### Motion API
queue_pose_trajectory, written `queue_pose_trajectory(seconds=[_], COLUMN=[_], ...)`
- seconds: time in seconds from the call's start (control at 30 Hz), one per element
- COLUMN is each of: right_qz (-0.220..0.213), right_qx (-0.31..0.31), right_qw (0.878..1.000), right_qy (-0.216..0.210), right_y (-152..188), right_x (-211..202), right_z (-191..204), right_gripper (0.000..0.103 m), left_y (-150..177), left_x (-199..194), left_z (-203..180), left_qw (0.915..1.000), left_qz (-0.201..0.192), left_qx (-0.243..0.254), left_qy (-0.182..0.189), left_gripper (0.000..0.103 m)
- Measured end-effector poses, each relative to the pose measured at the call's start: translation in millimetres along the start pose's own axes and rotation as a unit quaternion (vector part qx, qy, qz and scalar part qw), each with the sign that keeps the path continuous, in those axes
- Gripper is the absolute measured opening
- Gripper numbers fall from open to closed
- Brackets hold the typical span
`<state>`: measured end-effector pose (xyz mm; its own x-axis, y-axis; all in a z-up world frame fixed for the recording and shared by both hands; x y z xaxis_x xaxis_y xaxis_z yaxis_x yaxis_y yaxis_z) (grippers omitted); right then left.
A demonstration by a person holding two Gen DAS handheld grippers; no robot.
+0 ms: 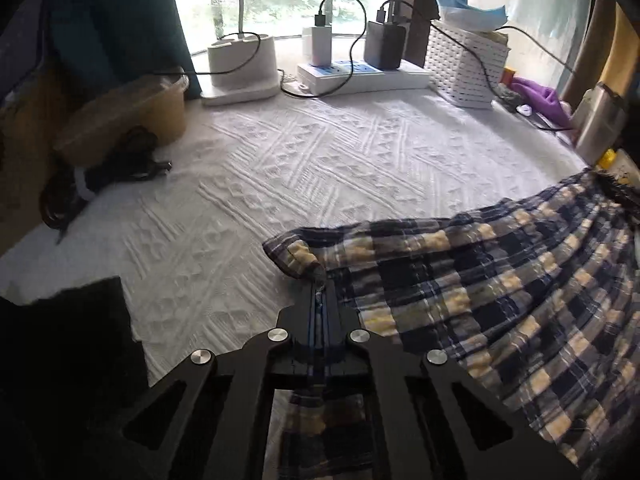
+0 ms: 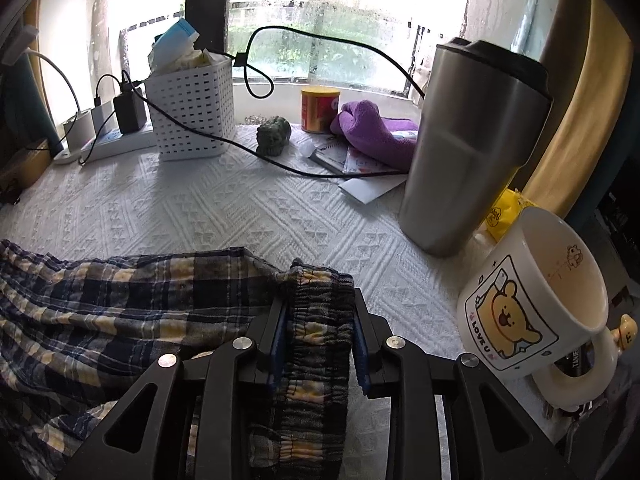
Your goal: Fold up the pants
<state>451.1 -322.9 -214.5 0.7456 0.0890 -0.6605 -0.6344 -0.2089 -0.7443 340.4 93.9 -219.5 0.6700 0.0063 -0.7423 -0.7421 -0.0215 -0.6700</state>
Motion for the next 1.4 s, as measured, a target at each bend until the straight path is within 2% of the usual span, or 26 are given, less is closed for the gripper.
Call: queue_pose_trajectory(seconds=[0.1, 0.13, 0.17, 0.4, 0.5, 0.63, 0.83, 0.9, 0.97, 1.07, 1.13, 1.17, 1.27, 1.33, 1.4], right_qz=[-0.007, -0.013, -0.019, -0.028, -0.029, -0.034, -0.047, -0.045, -0.039, -0.018, 0.004, 0.007, 0.006, 0.018, 0.033], right_qx=[0.0, -0.001, -0.002, -0.003, -0.012, -0.03, -0.017, -0.003, 0.017, 0.034, 0.05, 0.06, 0.069, 0.06, 0.017], right_qw=[1.0, 1.0, 1.0, 0.999, 0.999, 0.999, 0.999, 0.999, 0.999, 0.997, 0.997, 0.996, 0.994, 0.993, 0.996], right_qy=[0.005, 0.006, 0.007, 0.015, 0.015, 0.016, 0.017, 0.005, -0.028, -0.069, -0.066, -0.073, -0.089, -0.098, -0.083], right_y=[-1, -3, -5, -8, -4, 5, 24, 36, 50, 68, 79, 82, 81, 82, 89], right_x=[0, -1, -3, -19, -32, -57, -101, -113, -119, -111, -99, -96, -94, -89, -83], right_z=[-1, -1, -1, -4, -2, 2, -12, -18, -22, -18, -22, -23, -22, -15, 0], right_gripper=[0.052, 0.062, 0.065, 0.065, 0.065, 0.066, 0.066, 0.066, 0.066, 0.066, 0.064, 0.054, 0.048, 0.031, 0.028], left_y=[-5, -8, -12, -23, -18, -7, 25, 41, 55, 71, 79, 81, 85, 86, 87], left_x=[-1, -2, -2, -6, -17, -46, -86, -92, -94, -87, -83, -82, -81, -80, -79], left_z=[7, 12, 17, 29, 33, 35, 30, 26, 22, 16, 14, 13, 8, 6, 5], left_qw=[0.9997, 0.9995, 0.9994, 0.9993, 0.9988, 0.9984, 0.9983, 0.998, 0.9976, 0.9979, 0.9977, 0.9975, 0.9973, 0.9983, 0.9992], left_qz=[-0.01, -0.013, -0.016, -0.013, -0.011, -0.025, -0.033, -0.025, -0.015, 0.005, 0.014, 0.014, 0.013, 0.005, 0.0], left_qx=[0.002, -0.001, -0.002, -0.022, -0.028, -0.038, -0.046, -0.058, -0.065, -0.062, -0.064, -0.066, -0.068, -0.056, -0.039], left_qy=[-0.022, -0.027, -0.031, -0.027, -0.039, -0.034, -0.013, 0.006, 0.021, 0.02, 0.019, 0.02, 0.023, 0.013, -0.002], left_gripper=[0.001, 0.001, 0.001, 0.004, 0.016, 0.035, 0.037, 0.038, 0.038, 0.038, 0.038, 0.038, 0.038, 0.038, 0.038])
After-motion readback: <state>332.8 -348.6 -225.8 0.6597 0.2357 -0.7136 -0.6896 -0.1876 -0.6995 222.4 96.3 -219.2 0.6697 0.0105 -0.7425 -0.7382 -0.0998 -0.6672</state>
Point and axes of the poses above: each gripper's, at about its wrist camera, not at the fingertips, and x roughly the way its jaws point, z to its left, y to its underside, the point moved 6 cm from there along x, roughly the way its jaws point, and after that the axes turned 6 degrees about -z, right-handed, at the moved point
